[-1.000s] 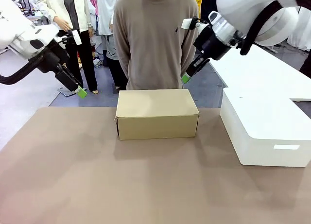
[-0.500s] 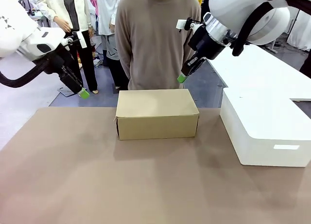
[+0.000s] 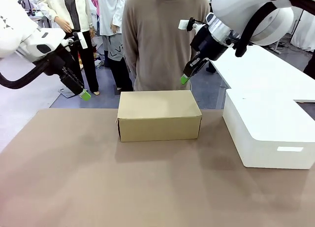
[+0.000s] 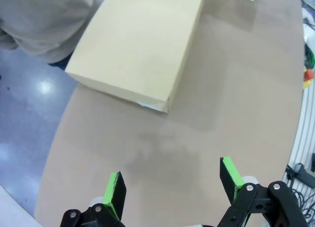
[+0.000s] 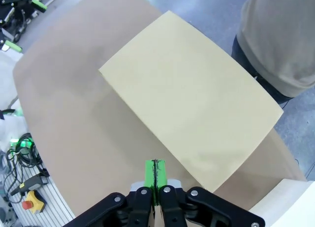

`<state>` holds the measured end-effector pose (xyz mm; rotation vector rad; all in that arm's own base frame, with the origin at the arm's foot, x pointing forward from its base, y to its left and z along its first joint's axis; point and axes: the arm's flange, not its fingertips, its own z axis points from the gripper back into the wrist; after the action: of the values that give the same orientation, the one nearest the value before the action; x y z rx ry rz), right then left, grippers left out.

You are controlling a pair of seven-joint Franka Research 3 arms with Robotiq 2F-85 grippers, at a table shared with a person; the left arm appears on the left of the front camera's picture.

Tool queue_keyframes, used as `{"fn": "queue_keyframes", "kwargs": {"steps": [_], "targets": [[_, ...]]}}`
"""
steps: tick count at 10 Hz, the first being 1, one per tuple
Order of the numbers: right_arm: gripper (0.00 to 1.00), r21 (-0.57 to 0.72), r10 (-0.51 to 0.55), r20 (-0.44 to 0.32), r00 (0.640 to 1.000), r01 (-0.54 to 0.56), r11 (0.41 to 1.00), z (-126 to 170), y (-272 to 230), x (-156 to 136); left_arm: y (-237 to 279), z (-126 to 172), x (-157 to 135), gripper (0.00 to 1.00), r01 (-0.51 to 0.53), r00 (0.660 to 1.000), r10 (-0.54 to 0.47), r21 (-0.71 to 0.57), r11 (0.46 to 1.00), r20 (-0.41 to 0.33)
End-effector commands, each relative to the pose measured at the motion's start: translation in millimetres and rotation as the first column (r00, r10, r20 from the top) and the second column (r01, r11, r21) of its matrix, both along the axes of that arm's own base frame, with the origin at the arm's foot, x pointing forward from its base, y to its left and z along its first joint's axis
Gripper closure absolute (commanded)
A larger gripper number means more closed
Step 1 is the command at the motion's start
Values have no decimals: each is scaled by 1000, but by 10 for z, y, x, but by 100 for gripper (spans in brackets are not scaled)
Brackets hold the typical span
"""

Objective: Pack the shoes into the box.
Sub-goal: Press down on the lid of the Shoes Box.

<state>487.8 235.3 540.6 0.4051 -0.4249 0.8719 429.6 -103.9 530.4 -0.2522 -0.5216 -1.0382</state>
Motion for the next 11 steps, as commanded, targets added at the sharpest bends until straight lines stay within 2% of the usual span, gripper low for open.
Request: {"fn": "queue_keyframes", "kwargs": {"steps": [1,4,8,10,11], "targets": [[100,-59,-74,-56,996,71,996,-16,336,180,-102,7,-92,0,-70,997,69,23,997,46],[100,-114,-160,-64,985,152,982,-162,666,471,-15,58,-302,0,-89,995,88,18,996,50],[100,-122,-255,-93,963,243,962,-489,936,793,34,28,-265,0,-112,993,111,30,993,44],[100,-137,-312,-62,948,302,944,-628,1015,931,25,22,-244,0,-98,995,97,35,995,21],[100,-154,-337,-53,940,326,933,-726,1040,1002,48,45,-255,0,-86,996,85,23,996,38]]}}
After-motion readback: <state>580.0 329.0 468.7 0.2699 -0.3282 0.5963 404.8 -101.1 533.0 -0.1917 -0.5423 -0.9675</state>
